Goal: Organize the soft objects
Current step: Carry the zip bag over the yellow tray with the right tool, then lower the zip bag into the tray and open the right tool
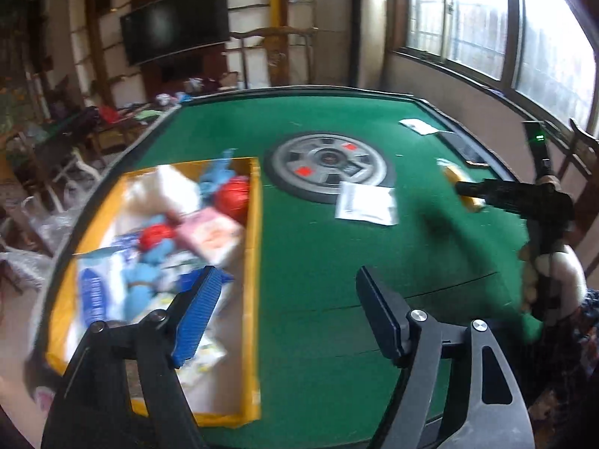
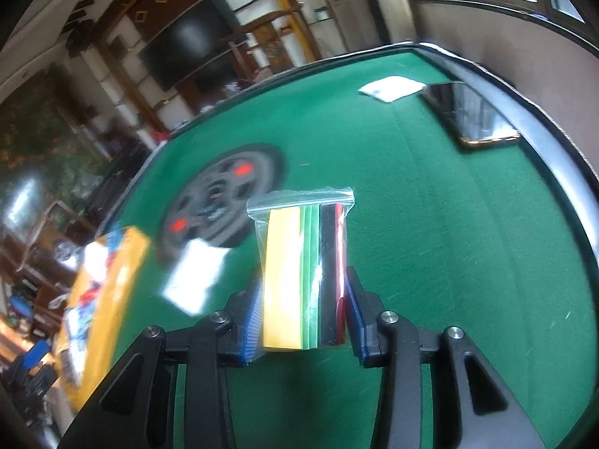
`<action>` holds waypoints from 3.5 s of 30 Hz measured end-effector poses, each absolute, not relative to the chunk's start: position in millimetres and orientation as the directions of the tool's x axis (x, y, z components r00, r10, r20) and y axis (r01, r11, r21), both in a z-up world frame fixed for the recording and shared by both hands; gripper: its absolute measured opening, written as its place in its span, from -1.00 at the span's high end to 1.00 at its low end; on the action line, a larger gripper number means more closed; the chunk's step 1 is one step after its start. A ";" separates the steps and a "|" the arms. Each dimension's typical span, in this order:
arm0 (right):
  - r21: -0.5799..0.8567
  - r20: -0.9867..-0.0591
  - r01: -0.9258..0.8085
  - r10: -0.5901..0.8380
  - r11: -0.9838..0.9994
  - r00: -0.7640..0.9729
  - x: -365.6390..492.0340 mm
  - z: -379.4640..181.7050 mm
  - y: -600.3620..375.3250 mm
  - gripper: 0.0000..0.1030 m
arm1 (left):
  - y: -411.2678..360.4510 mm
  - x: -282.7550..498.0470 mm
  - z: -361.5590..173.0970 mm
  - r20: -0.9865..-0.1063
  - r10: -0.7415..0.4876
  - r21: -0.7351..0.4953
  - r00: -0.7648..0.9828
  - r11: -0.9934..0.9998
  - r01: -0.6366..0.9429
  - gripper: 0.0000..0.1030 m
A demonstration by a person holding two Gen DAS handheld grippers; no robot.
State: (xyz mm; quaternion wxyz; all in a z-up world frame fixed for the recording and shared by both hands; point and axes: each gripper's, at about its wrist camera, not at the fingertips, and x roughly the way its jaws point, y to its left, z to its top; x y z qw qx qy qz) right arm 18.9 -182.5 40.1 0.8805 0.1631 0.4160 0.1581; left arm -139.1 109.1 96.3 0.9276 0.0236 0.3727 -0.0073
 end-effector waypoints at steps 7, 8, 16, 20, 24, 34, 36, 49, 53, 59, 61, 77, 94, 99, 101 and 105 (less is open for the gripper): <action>0.345 -0.675 -0.300 0.457 0.889 0.579 -6.4 76.0 -111.8 0.31 | 149.6 -152.7 94.0 -0.680 0.044 0.009 0.732 0.999 -0.051 -0.45; 0.337 -0.672 -0.326 0.468 0.883 0.574 -9.4 81.5 -99.9 0.31 | 155.9 -156.5 93.1 -0.679 0.051 0.006 0.732 0.998 -0.064 -0.45; 0.307 -0.683 -0.447 0.522 0.840 0.511 -24.5 91.1 -25.3 0.31 | 184.9 -166.8 89.3 -0.677 0.076 -0.010 0.732 0.994 -0.113 -0.45; 0.304 -0.695 -0.493 0.543 0.815 0.470 -30.4 88.8 8.9 0.31 | 195.3 -169.3 85.9 -0.681 0.073 -0.025 0.729 0.992 -0.122 -0.45; 0.283 -0.711 -0.531 0.546 0.799 0.443 -37.9 88.0 42.6 0.31 | 206.6 -169.3 80.6 -0.687 0.068 -0.046 0.723 0.990 -0.137 -0.45; 0.247 -0.738 -0.611 0.555 0.752 0.384 -48.6 82.0 106.8 0.31 | 255.0 -182.0 66.9 -0.707 0.061 -0.108 0.705 0.975 -0.193 -0.45; 0.246 -0.745 -0.615 0.553 0.749 0.374 -48.4 79.6 113.4 0.31 | 272.2 -188.4 62.4 -0.713 0.061 -0.137 0.698 0.965 -0.223 -0.45; 0.219 -0.823 -0.666 0.501 0.713 0.266 -19.0 58.6 205.5 0.30 | 331.5 -213.1 57.9 -0.670 0.017 -0.312 0.742 0.901 -0.302 -0.45; 0.187 -0.856 -0.672 0.455 0.717 0.247 7.3 51.8 244.7 0.30 | 338.4 -215.8 56.9 -0.660 0.001 -0.337 0.751 0.893 -0.297 -0.45; 0.175 -0.884 -0.645 0.407 0.744 0.229 38.1 38.4 284.3 0.30 | 351.5 -217.6 49.0 -0.670 -0.020 -0.368 0.742 0.877 -0.309 -0.45; 0.167 -0.887 -0.647 0.400 0.744 0.231 39.1 34.7 288.7 0.22 | 355.1 -218.1 47.7 -0.668 -0.028 -0.376 0.743 0.875 -0.306 -0.45; 0.348 -0.836 -0.496 0.503 0.796 0.220 90.4 41.0 238.7 -0.41 | 356.3 -210.5 40.8 -0.662 -0.074 -0.412 0.746 0.867 -0.279 -0.47; 0.661 -0.690 -0.487 0.717 0.571 -0.098 -4.7 40.0 165.8 -0.42 | 346.7 -213.0 57.9 -0.638 -0.016 -0.398 0.770 0.863 -0.312 -0.51; 0.718 -0.650 -0.465 0.739 0.519 -0.180 -34.2 21.6 147.8 -0.42 | 333.1 -215.6 62.9 -0.645 0.006 -0.364 0.764 0.877 -0.314 -0.51; 0.716 -0.644 -0.478 0.747 0.510 -0.168 -39.3 29.5 138.3 -0.42 | 325.2 -216.2 64.6 -0.651 0.008 -0.343 0.759 0.889 -0.303 -0.51; 0.629 -0.678 -0.543 0.735 0.556 -0.032 -32.4 56.3 133.1 -0.42 | 310.8 -212.8 69.1 -0.654 0.017 -0.307 0.756 0.908 -0.286 -0.51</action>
